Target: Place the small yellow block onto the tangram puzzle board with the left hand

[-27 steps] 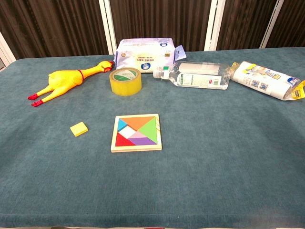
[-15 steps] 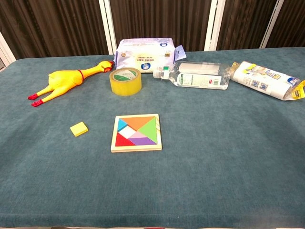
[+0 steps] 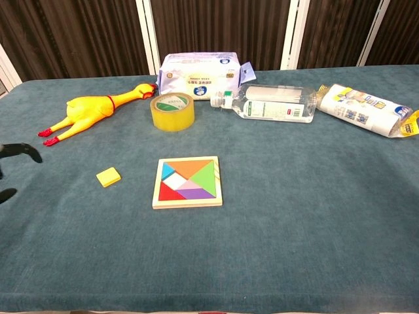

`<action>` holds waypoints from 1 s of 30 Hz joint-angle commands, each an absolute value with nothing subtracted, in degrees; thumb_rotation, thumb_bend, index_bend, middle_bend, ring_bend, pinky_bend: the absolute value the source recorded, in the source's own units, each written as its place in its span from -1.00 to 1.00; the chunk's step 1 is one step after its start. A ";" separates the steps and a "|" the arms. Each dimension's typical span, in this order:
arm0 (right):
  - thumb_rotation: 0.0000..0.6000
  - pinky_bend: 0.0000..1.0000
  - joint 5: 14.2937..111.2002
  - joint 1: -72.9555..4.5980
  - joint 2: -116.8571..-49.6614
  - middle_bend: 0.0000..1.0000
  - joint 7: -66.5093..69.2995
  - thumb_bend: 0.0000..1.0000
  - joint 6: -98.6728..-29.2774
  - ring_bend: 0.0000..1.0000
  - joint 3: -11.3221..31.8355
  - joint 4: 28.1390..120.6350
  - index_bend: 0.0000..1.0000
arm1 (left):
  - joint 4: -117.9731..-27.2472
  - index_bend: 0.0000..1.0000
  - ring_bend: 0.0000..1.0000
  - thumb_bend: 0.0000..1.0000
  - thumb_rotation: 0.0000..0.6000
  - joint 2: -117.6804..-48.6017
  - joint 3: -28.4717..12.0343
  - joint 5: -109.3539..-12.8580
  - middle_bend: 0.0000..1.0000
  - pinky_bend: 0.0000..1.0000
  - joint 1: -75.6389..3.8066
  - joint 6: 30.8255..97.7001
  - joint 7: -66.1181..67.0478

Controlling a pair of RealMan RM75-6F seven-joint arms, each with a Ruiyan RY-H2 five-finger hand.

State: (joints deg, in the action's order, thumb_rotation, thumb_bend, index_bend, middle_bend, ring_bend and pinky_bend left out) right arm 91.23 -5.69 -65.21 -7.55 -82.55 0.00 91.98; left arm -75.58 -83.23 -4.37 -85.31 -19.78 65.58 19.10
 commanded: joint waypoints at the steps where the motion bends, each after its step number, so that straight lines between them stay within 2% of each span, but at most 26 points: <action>1: 1.00 -1.00 91.12 -5.58 -65.17 -1.00 -7.52 -0.64 -82.74 -1.00 0.05 91.95 -1.00 | -75.13 -0.39 1.00 -0.25 1.00 -84.60 -5.92 -81.77 1.00 1.00 -22.92 60.96 21.26; 7: 1.00 -1.00 91.05 -5.53 -65.02 -1.00 -7.34 -0.64 -82.57 -1.00 -0.12 92.04 -1.00 | -74.58 -0.37 1.00 -0.24 1.00 -84.92 -5.69 -81.03 1.00 1.00 -26.25 56.78 21.30; 19: 1.00 -1.00 90.97 -5.80 -64.94 -1.00 -7.70 -0.65 -81.50 -1.00 -0.54 92.45 -1.00 | -65.49 -0.36 1.00 -0.23 1.00 -88.74 -2.50 -89.63 1.00 1.00 -31.95 56.93 13.08; 30: 1.00 -1.00 91.00 -5.76 -64.34 -1.00 -6.84 -0.64 -81.38 -1.00 -0.76 92.75 -1.00 | -60.99 -0.36 1.00 -0.23 1.00 -91.87 -1.92 -90.50 1.00 1.00 -35.62 55.36 9.37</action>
State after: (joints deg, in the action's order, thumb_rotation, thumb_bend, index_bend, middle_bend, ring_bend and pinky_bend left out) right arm 91.00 -5.76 -64.33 -6.83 -81.38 -0.77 92.75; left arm -61.09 -91.76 -2.00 -90.39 -35.51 55.29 9.44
